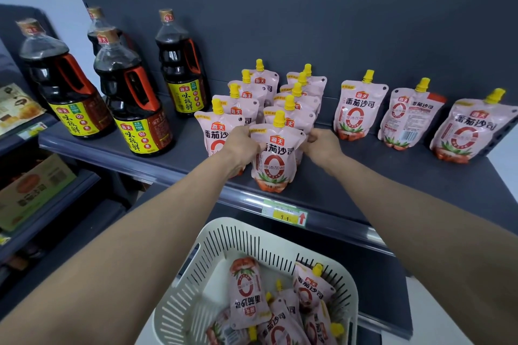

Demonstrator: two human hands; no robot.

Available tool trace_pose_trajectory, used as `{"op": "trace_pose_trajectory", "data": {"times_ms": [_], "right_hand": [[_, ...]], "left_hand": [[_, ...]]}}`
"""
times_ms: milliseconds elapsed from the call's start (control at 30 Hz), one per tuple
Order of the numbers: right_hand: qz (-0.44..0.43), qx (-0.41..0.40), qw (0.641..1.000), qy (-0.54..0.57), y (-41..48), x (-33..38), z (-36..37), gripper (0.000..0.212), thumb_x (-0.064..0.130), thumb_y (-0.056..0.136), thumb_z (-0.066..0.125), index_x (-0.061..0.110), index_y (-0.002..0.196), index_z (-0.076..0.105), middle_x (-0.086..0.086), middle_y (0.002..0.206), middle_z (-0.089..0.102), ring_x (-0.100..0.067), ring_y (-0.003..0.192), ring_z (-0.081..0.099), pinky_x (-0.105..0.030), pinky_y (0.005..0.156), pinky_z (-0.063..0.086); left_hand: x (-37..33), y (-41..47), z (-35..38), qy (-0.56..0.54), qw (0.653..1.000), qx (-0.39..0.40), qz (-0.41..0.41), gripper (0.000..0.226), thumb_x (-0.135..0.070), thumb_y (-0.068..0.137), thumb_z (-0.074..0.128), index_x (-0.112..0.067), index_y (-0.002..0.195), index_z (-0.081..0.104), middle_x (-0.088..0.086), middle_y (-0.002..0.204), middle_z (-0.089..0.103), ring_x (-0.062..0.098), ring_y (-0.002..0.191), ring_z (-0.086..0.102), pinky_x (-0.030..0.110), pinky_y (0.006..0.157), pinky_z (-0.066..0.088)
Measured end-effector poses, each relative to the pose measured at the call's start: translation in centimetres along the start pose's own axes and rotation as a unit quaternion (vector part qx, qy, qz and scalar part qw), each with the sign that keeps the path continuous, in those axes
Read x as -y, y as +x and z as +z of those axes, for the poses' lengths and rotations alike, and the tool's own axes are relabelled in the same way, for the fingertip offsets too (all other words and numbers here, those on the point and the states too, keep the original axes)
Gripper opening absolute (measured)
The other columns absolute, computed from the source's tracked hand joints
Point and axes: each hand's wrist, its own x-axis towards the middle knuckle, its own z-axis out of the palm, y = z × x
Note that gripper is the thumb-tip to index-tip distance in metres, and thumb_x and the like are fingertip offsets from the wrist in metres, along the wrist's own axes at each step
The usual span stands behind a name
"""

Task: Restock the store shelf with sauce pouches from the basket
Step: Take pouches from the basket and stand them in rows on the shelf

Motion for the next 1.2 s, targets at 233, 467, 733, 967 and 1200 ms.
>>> {"op": "trace_pose_trajectory", "data": {"times_ms": [233, 467, 733, 967, 1200], "right_hand": [[0.02, -0.045, 0.999, -0.015, -1.6, 0.3, -1.0, 0.018, 0.006, 0.086, 0.061, -0.006, 0.097, 0.068, -0.02, 0.107, 0.07, -0.034, 0.104, 0.063, -0.043, 0.095, 0.05], [0.01, -0.094, 0.996, -0.001, -4.5, 1.6, -2.2, 0.021, 0.011, 0.092, 0.056, -0.001, 0.106, 0.067, -0.014, 0.113, 0.068, -0.028, 0.108, 0.06, -0.034, 0.094, 0.045], [-0.046, -0.126, 0.988, -0.081, -9.2, 2.7, -2.6, 0.017, 0.015, 0.092, 0.055, 0.005, 0.091, 0.067, -0.01, 0.098, 0.069, -0.024, 0.093, 0.06, -0.035, 0.087, 0.047], [-0.087, -0.053, 0.977, -0.185, -14.5, 2.5, 0.3, 0.022, 0.018, 0.091, 0.055, 0.002, 0.094, 0.069, -0.01, 0.101, 0.07, -0.026, 0.095, 0.063, -0.038, 0.085, 0.05], [0.054, 0.132, 0.959, -0.245, -17.8, -3.9, 5.4, 0.022, 0.017, 0.09, 0.058, 0.0, 0.1, 0.068, -0.013, 0.105, 0.069, -0.029, 0.097, 0.063, -0.039, 0.086, 0.052]], "left_hand": [[-0.1, -0.8, -0.3, 0.022, 0.999, -0.014, 0.031, 0.035, 0.001, 0.087, 0.056, -0.002, 0.122, 0.056, 0.016, 0.119, 0.064, 0.03, 0.109, 0.06, 0.033, 0.085, 0.05], [-0.5, -1.8, -0.7, 0.112, 0.993, -0.025, 0.039, 0.039, -0.006, 0.086, 0.058, -0.004, 0.124, 0.048, 0.015, 0.125, 0.059, 0.03, 0.113, 0.057, 0.04, 0.096, 0.049], [-0.2, -4.8, -2.6, 0.199, 0.975, -0.034, 0.095, 0.03, -0.009, 0.089, 0.054, -0.003, 0.116, 0.044, 0.015, 0.107, 0.057, 0.033, 0.103, 0.057, 0.036, 0.077, 0.046], [3.3, -8.1, -2.6, 0.288, 0.945, 0.078, 0.135, 0.024, -0.012, 0.084, 0.062, -0.005, 0.106, 0.058, 0.005, 0.098, 0.054, 0.021, 0.09, 0.051, 0.028, 0.077, 0.041], [11.9, -10.1, -0.4, 0.313, 0.926, 0.21, 0.02, 0.032, -0.014, 0.083, 0.065, -0.004, 0.113, 0.062, 0.011, 0.117, 0.063, 0.025, 0.104, 0.059, 0.03, 0.085, 0.046]]}}
